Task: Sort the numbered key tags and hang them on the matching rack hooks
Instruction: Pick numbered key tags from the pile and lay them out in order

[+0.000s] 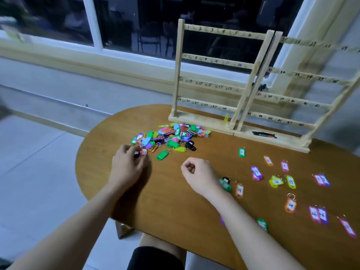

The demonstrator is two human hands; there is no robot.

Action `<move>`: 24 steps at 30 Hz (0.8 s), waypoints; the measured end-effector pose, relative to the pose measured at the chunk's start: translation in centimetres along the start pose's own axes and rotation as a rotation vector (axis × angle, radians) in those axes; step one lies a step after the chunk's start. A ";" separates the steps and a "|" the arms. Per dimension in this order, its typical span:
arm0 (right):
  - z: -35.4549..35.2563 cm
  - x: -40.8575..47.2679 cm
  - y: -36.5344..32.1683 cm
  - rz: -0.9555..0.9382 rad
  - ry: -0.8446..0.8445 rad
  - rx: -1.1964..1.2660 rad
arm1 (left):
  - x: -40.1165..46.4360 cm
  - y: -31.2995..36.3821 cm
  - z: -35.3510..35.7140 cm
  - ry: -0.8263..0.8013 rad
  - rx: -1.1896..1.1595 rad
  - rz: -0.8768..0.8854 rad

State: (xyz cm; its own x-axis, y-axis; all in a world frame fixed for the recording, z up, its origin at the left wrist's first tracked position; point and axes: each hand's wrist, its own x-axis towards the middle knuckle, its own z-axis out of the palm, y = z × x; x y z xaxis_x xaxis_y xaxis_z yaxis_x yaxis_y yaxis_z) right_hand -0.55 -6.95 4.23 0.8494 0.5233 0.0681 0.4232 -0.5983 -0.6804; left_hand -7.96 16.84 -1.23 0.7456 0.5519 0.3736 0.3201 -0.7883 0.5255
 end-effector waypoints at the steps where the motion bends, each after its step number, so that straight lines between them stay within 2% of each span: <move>1: 0.6 1.0 -0.5 0.007 -0.006 -0.042 | -0.2 0.0 0.2 0.036 0.006 0.032; 3: 1.6 3.1 -1.1 0.041 -0.002 -0.088 | -0.5 0.4 0.6 0.067 0.085 0.163; 6: 2.9 5.5 -1.7 0.101 0.009 -0.122 | -0.3 1.4 1.4 -0.004 0.188 0.352; 13: 5.3 7.6 -0.3 0.241 0.227 -0.289 | 2.5 2.9 3.6 -0.157 0.211 0.261; 16: 5.9 7.9 -0.2 0.239 0.278 -0.280 | 2.8 2.4 3.9 -0.140 0.173 0.277; 20: 6.4 7.5 0.7 0.137 0.374 -0.233 | 2.9 2.4 4.3 -0.108 0.119 0.242; 24: 6.0 7.4 0.8 0.183 0.396 -0.170 | 3.2 2.3 4.2 -0.111 0.069 0.194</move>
State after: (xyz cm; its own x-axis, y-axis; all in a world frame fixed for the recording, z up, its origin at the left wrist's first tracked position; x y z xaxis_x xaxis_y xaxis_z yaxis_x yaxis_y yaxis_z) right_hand 4.18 0.03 -0.19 0.9559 0.1476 0.2537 0.2726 -0.7673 -0.5805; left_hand -2.35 15.68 -2.05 0.8556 0.3580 0.3739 0.2012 -0.8955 0.3971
